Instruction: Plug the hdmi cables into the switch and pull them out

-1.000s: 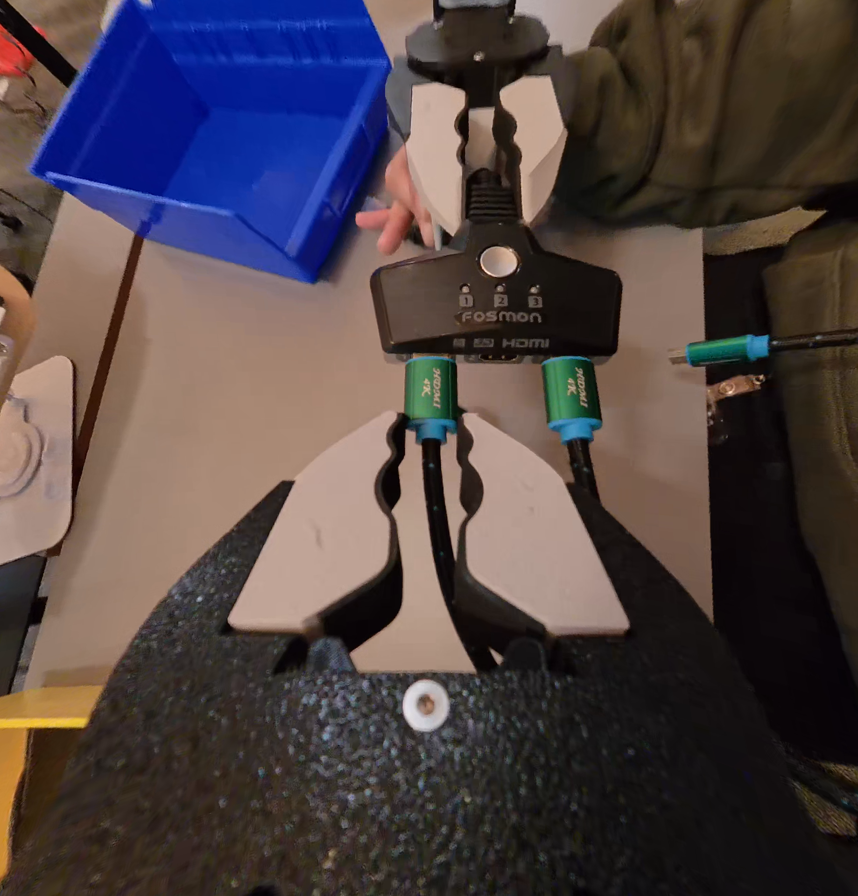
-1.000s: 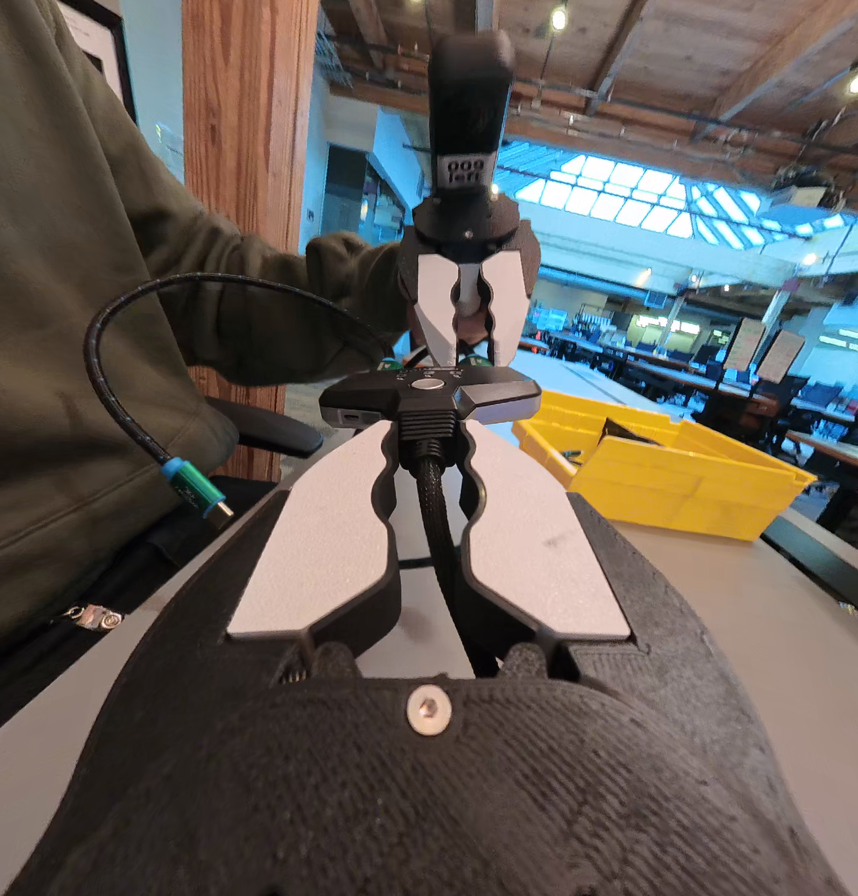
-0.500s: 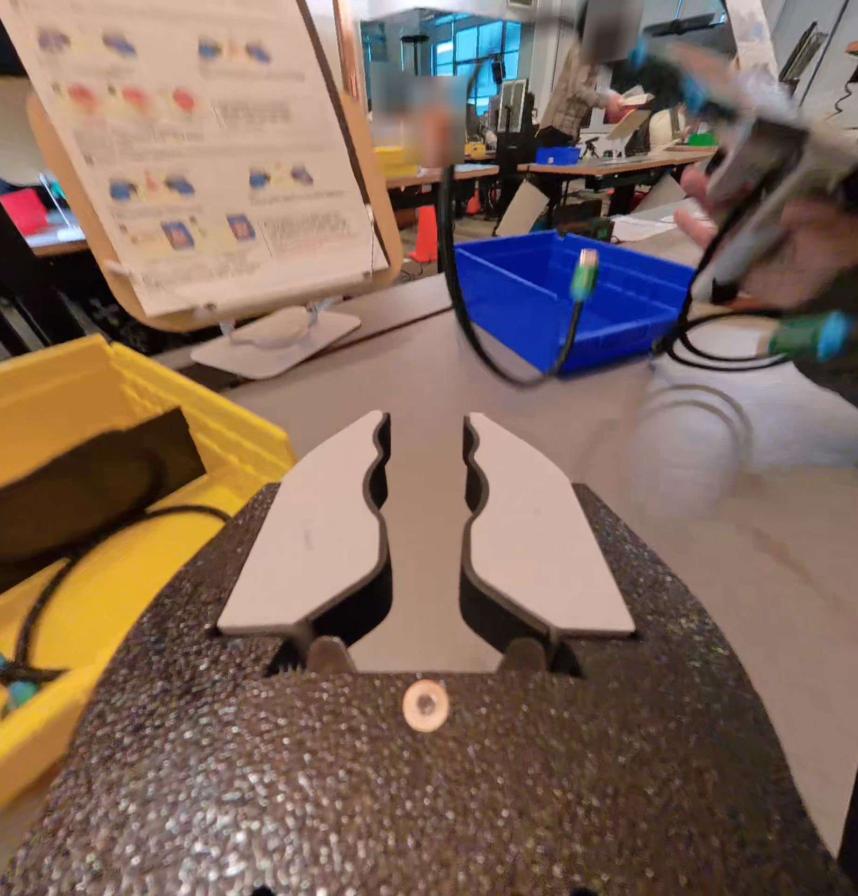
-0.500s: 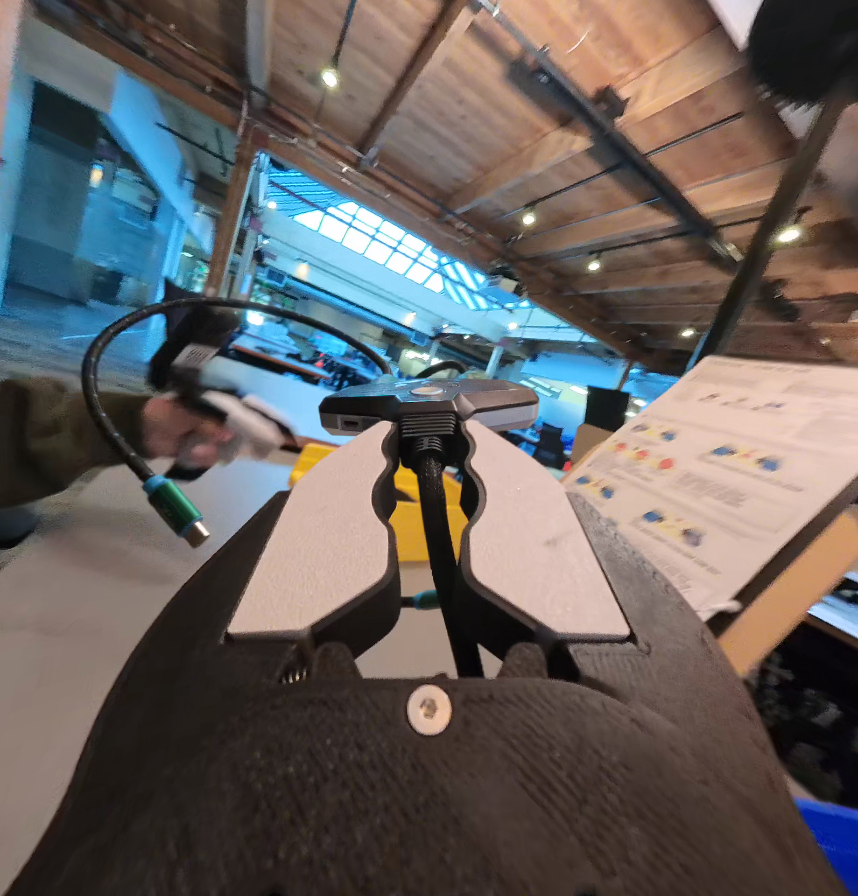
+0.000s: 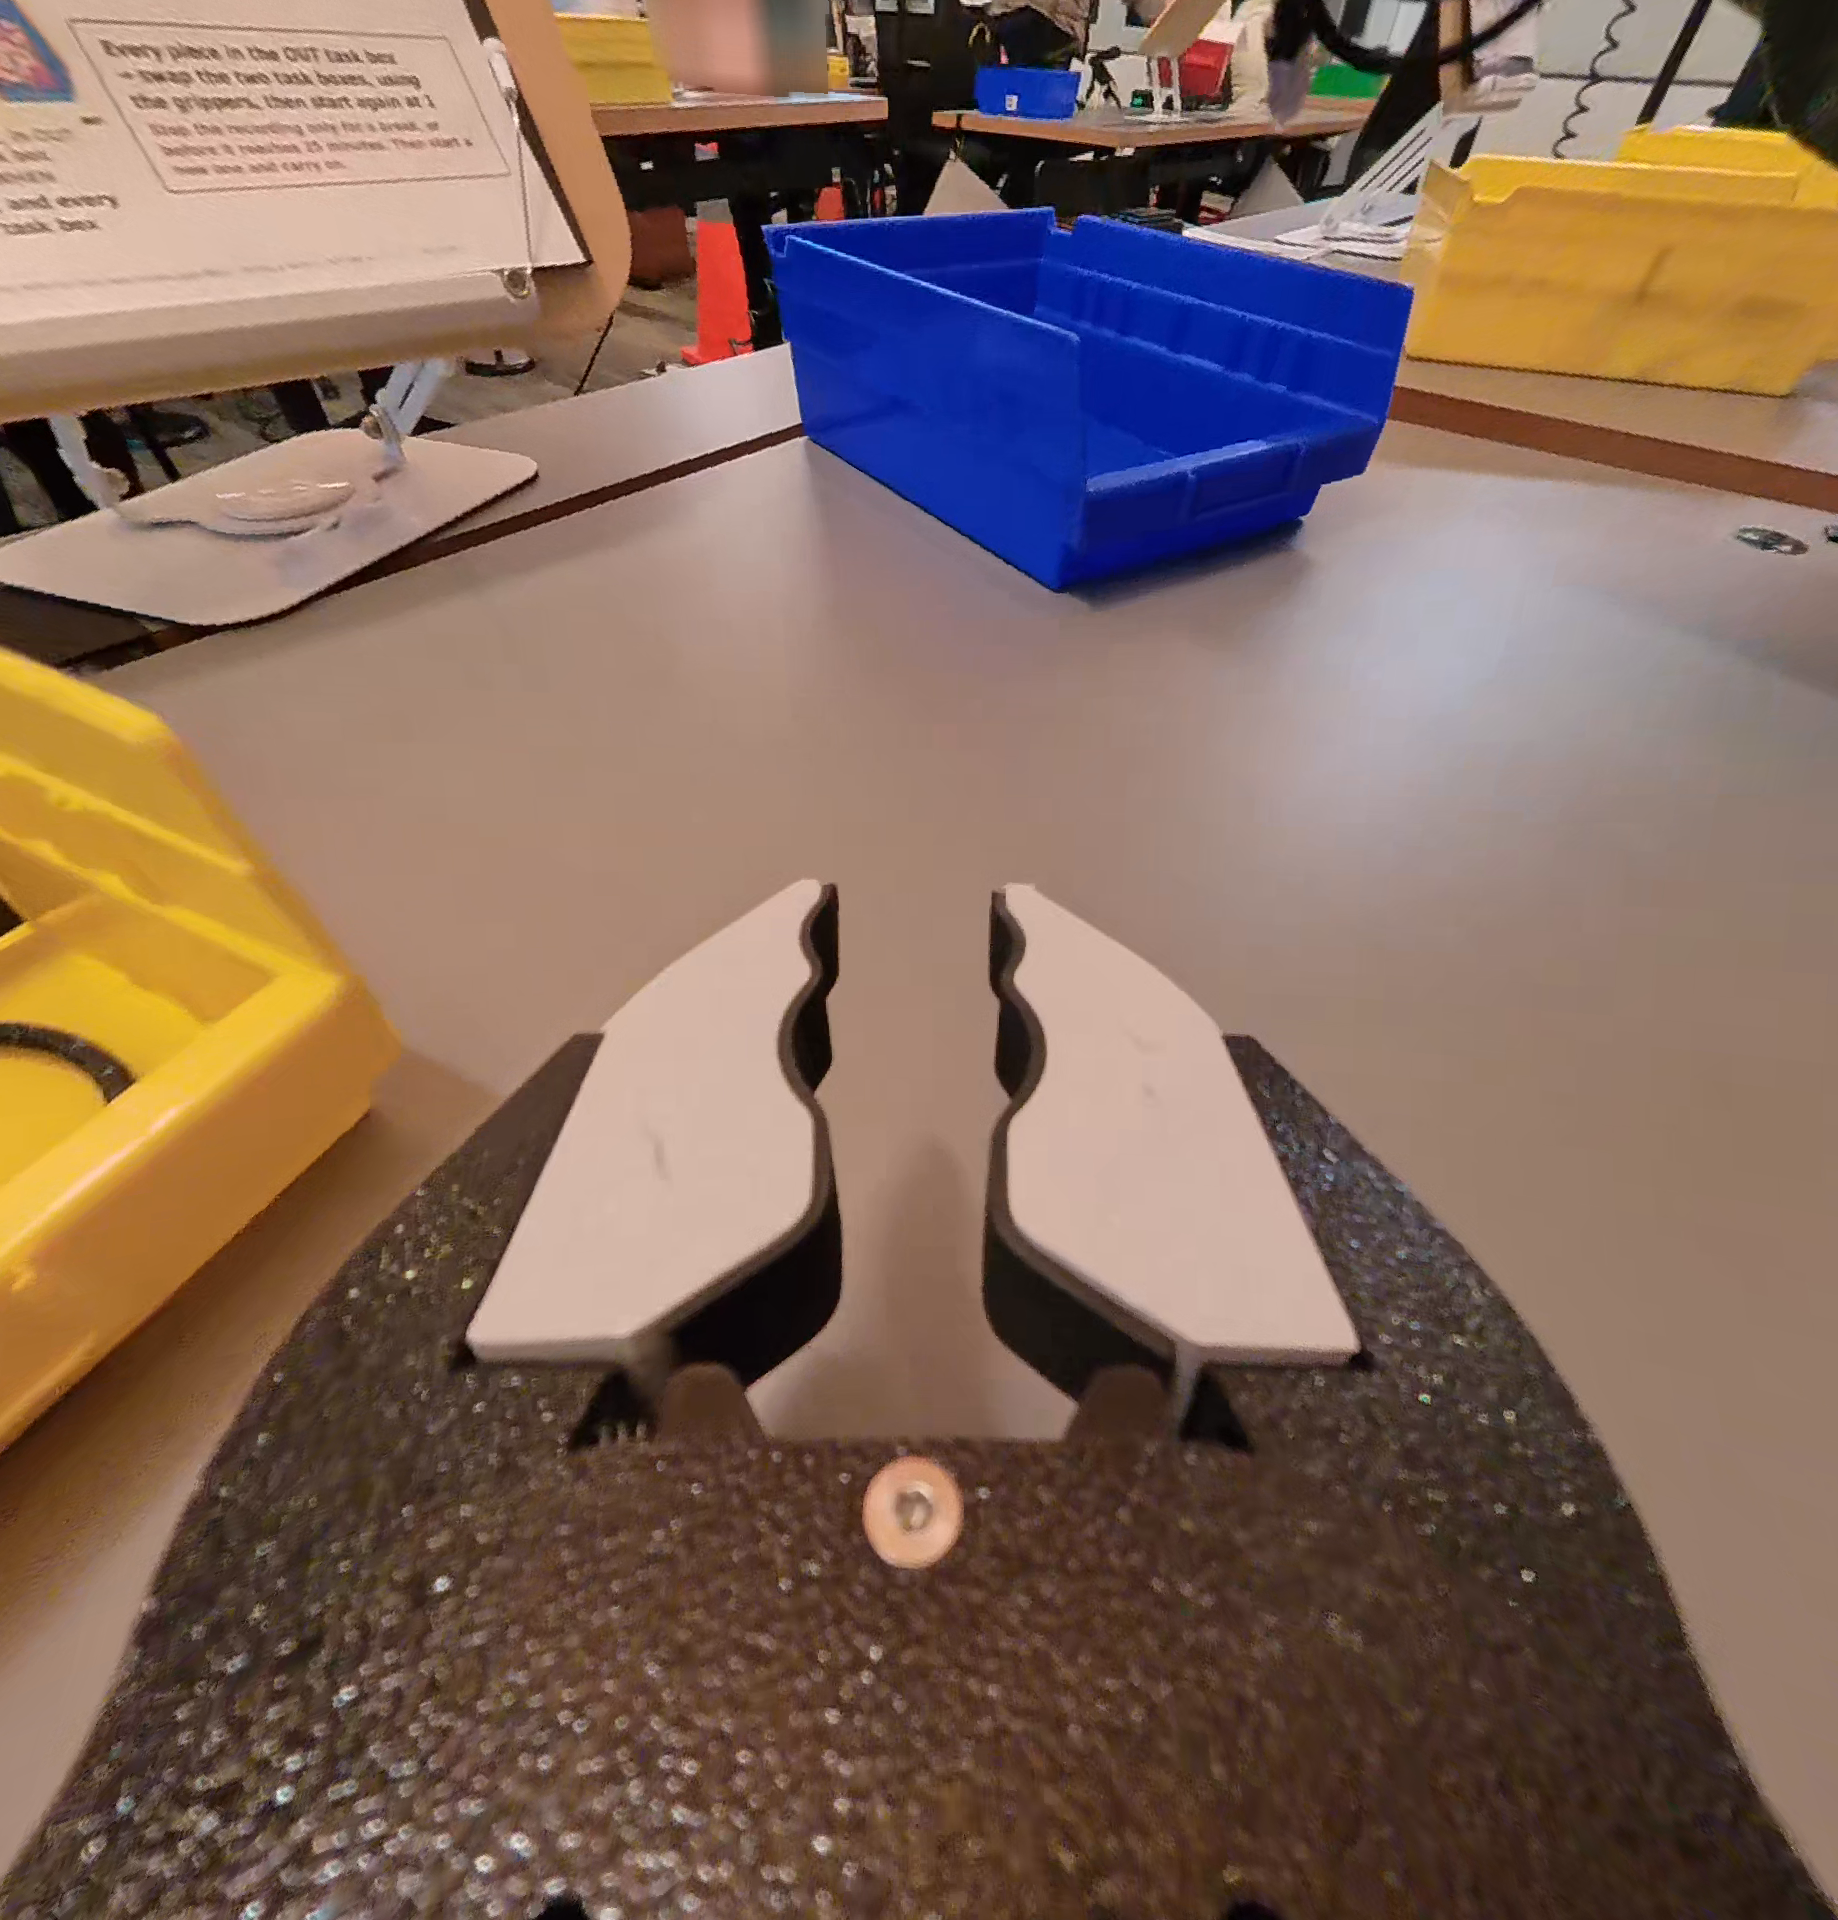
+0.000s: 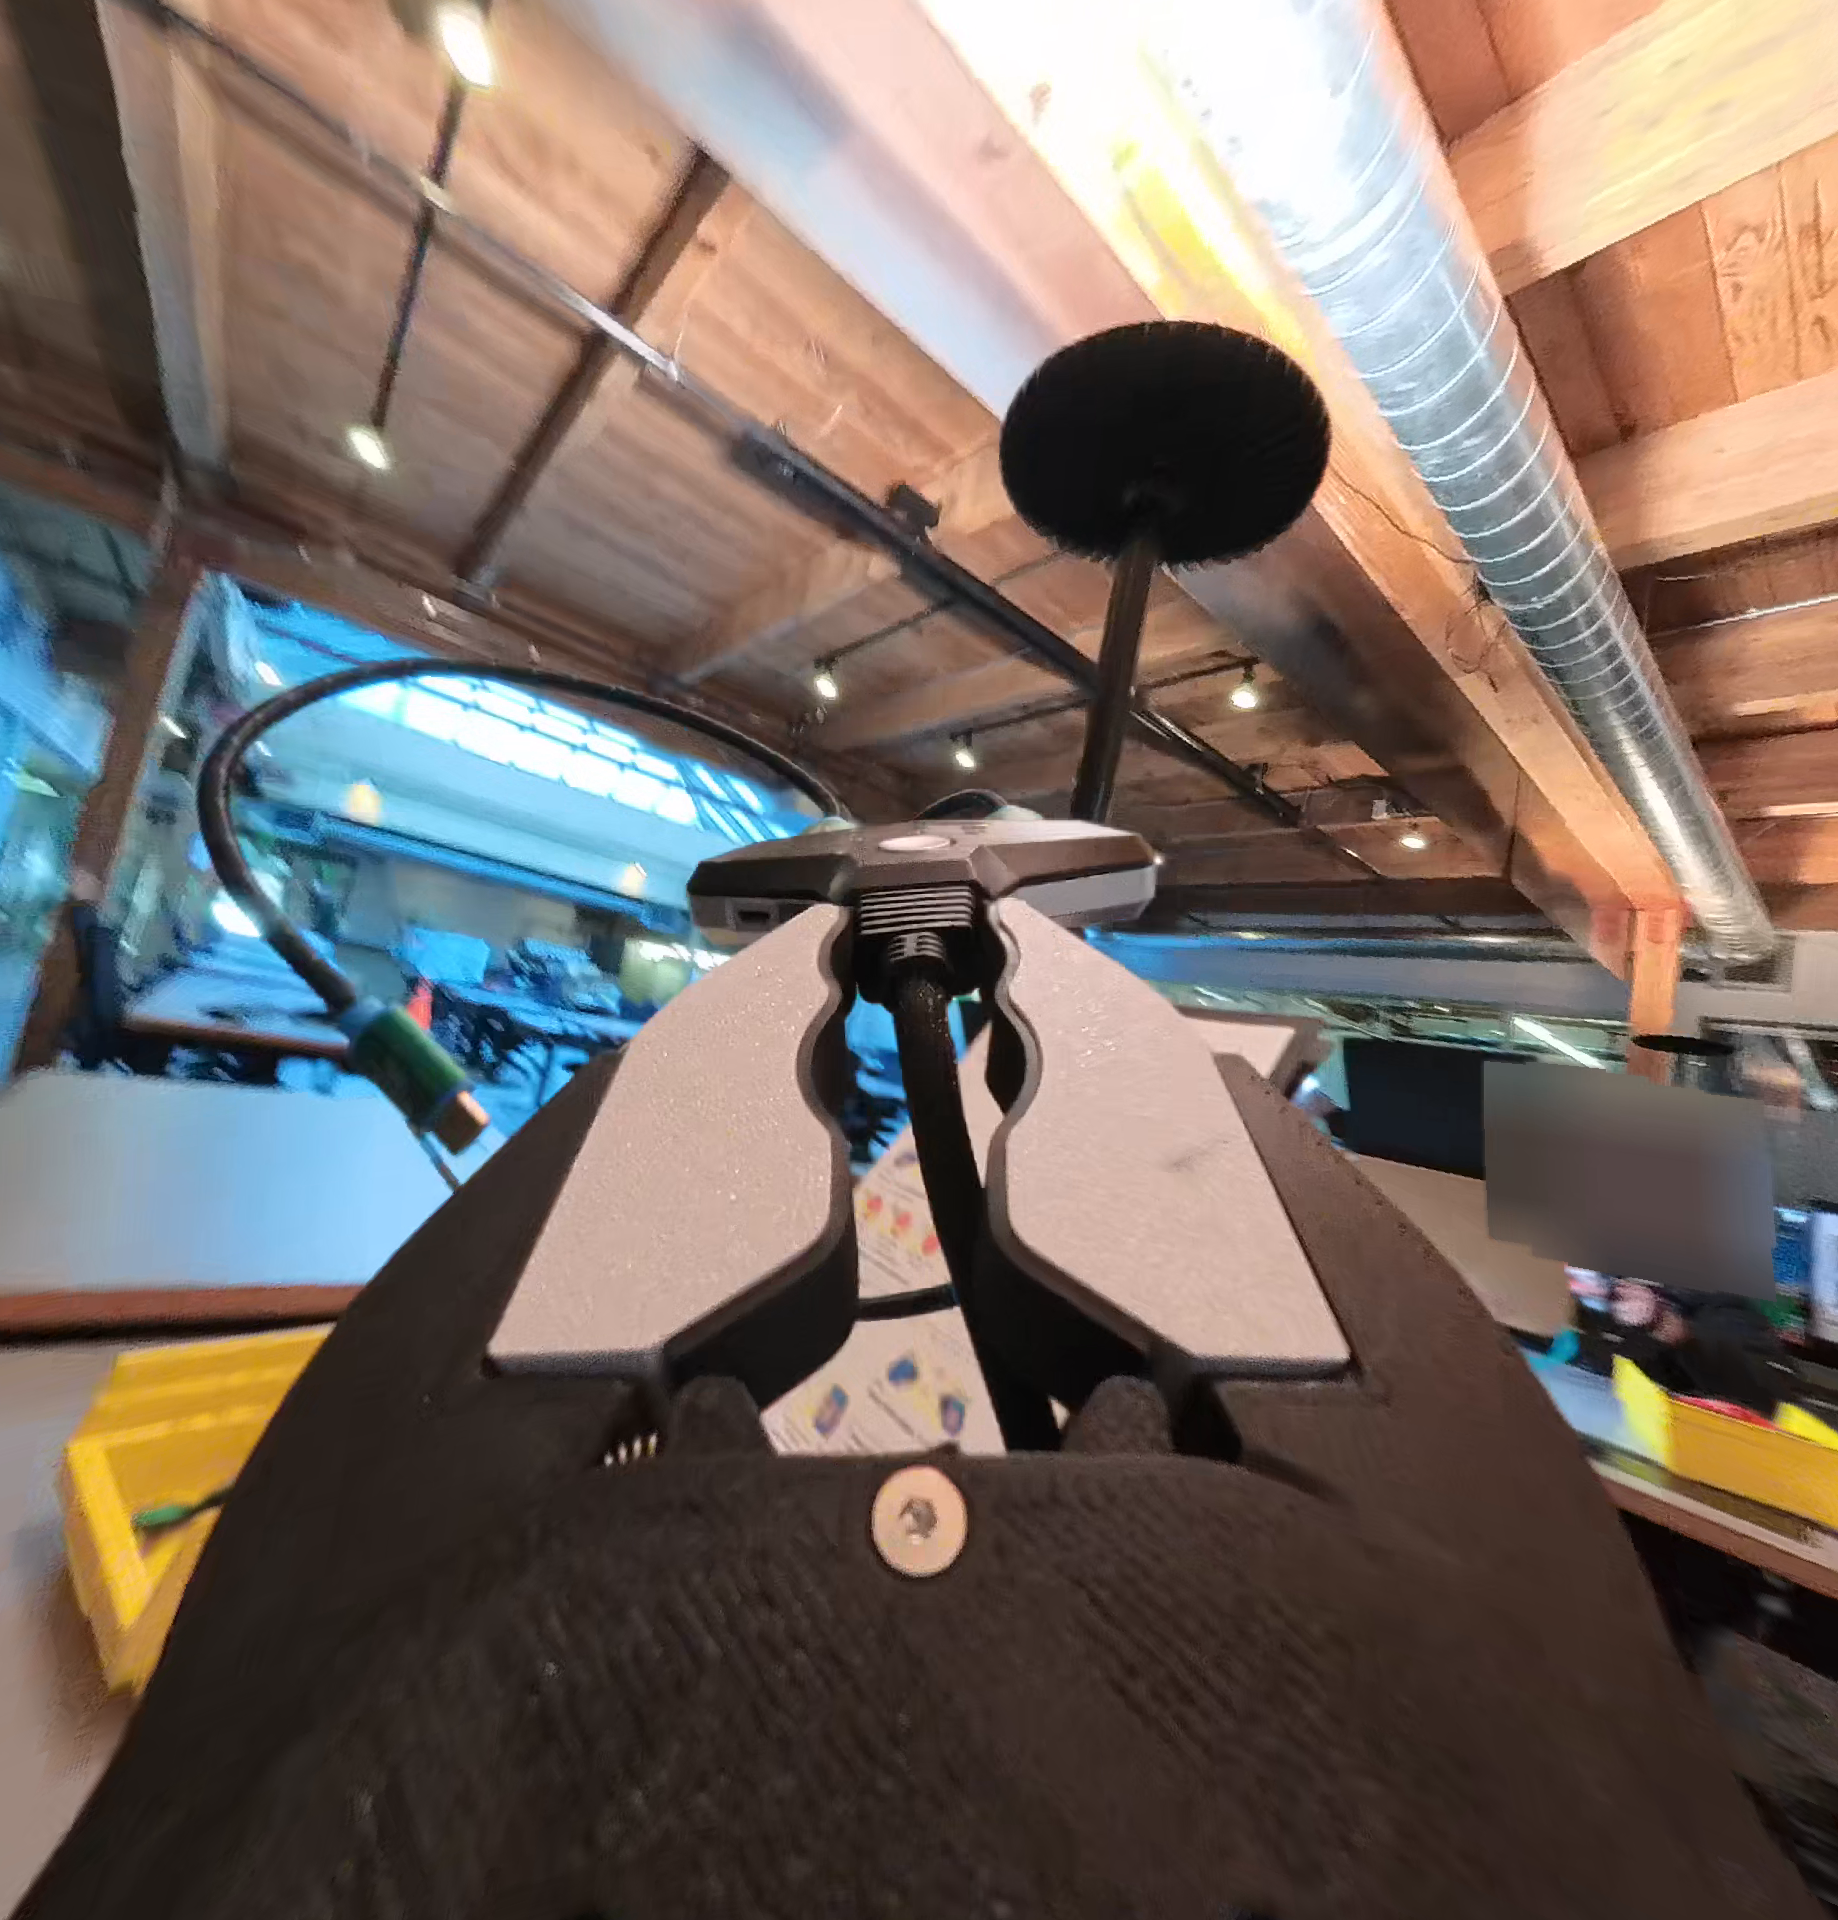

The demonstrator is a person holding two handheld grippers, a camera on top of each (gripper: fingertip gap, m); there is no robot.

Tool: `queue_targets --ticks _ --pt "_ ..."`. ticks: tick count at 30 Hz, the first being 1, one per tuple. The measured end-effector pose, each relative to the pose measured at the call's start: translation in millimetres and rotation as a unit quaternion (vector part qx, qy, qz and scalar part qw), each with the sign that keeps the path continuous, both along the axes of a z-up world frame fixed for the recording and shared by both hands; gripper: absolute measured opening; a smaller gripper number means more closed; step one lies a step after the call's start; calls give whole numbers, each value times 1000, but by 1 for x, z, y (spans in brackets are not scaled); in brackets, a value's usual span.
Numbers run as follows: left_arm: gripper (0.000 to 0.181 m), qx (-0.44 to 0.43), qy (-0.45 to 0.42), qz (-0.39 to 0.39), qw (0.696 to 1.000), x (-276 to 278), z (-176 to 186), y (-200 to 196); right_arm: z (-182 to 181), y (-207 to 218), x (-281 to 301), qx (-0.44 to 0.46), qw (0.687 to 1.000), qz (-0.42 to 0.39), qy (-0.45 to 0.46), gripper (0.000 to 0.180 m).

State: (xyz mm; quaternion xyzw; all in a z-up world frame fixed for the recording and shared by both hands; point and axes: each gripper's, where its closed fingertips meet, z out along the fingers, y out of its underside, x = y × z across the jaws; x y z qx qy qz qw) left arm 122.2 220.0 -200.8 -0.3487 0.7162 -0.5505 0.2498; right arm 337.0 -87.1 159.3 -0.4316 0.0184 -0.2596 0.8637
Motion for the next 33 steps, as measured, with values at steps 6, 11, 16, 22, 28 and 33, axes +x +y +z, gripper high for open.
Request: queue_targets --ticks 6,11,16,22,28,33 --pt "23 47 -29 -4 998 16 -4 -13 -4 -7 40 114 988 101 24 22" --pt "22 80 -47 -17 996 13 -7 -20 -62 -28 81 170 979 73 87 22" --pt "21 80 -53 -24 995 10 -6 -21 -130 -57 104 94 984 -30 148 22" --pt "21 75 -42 -29 996 11 -7 -22 -150 -93 105 56 979 -77 182 22" --pt "20 79 -54 -28 995 9 -6 -22 -177 -111 87 -91 970 -151 168 22" --pt "20 85 -50 -31 995 9 -8 -23 -205 -120 60 -295 920 -231 119 23"
